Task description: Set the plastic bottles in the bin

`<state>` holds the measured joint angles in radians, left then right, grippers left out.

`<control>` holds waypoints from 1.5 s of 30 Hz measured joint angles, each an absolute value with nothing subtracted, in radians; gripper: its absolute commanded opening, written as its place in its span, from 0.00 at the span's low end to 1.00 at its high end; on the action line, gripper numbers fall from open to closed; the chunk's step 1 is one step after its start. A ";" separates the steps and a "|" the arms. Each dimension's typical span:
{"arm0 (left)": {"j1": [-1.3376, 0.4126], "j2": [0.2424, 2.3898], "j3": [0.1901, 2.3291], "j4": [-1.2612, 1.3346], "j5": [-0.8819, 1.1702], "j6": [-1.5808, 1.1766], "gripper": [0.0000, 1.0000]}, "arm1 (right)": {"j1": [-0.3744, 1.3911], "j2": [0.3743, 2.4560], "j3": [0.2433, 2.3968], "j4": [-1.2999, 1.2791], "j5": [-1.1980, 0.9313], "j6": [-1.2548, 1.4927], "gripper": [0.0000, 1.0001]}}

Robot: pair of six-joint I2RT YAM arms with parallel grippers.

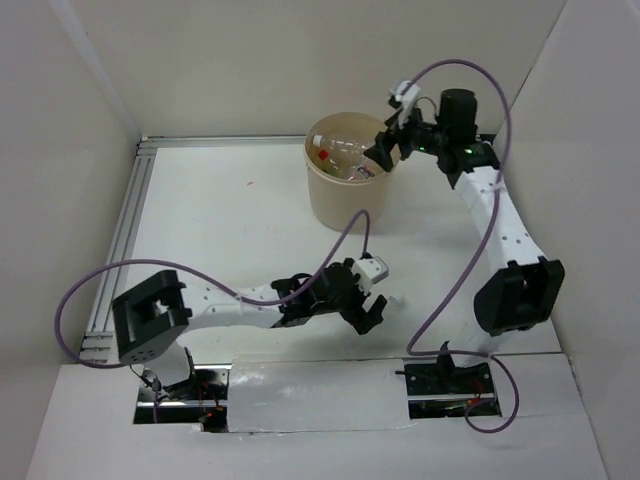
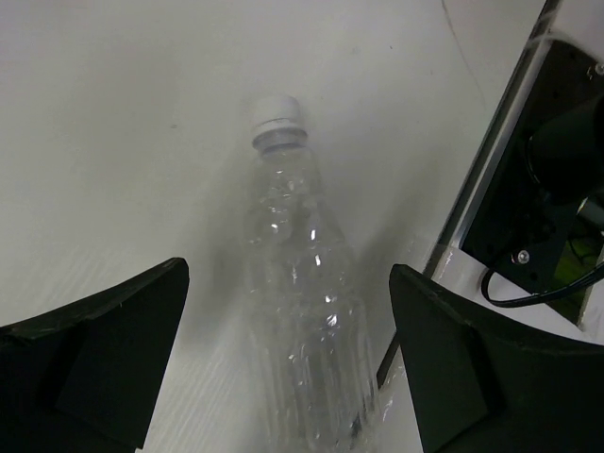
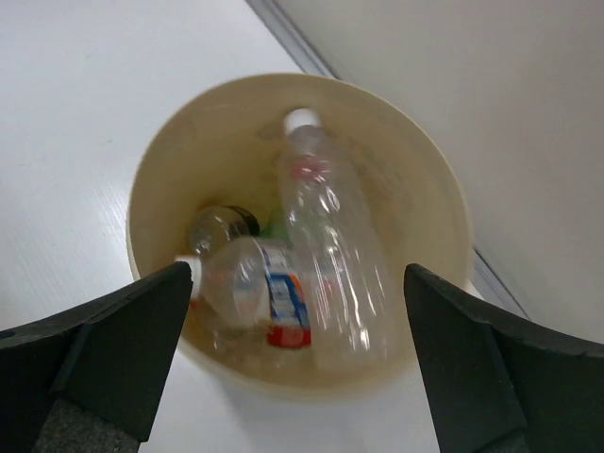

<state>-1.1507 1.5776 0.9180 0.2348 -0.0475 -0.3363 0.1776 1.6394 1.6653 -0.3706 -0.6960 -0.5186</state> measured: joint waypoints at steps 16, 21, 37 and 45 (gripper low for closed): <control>-1.220 1.933 1.226 0.044 -0.058 -0.232 0.00 | -0.425 1.178 1.181 -0.471 -0.926 -0.451 0.92; -1.217 1.849 1.223 -0.054 -0.125 -0.205 0.00 | -0.550 1.160 1.107 -0.569 -1.010 -0.528 0.43; -0.810 1.630 1.714 0.146 -0.118 -0.130 0.09 | -0.734 1.160 0.977 -0.922 -1.201 -0.964 0.92; -0.713 1.972 1.987 0.200 -0.143 -0.107 0.38 | -0.734 1.145 0.933 -1.014 -1.201 -1.089 1.00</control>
<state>-0.7132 1.9717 1.9873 0.1997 -0.1432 -0.1070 -0.7338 1.1446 0.9325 -1.0142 -1.2015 -1.0893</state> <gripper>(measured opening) 0.457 0.966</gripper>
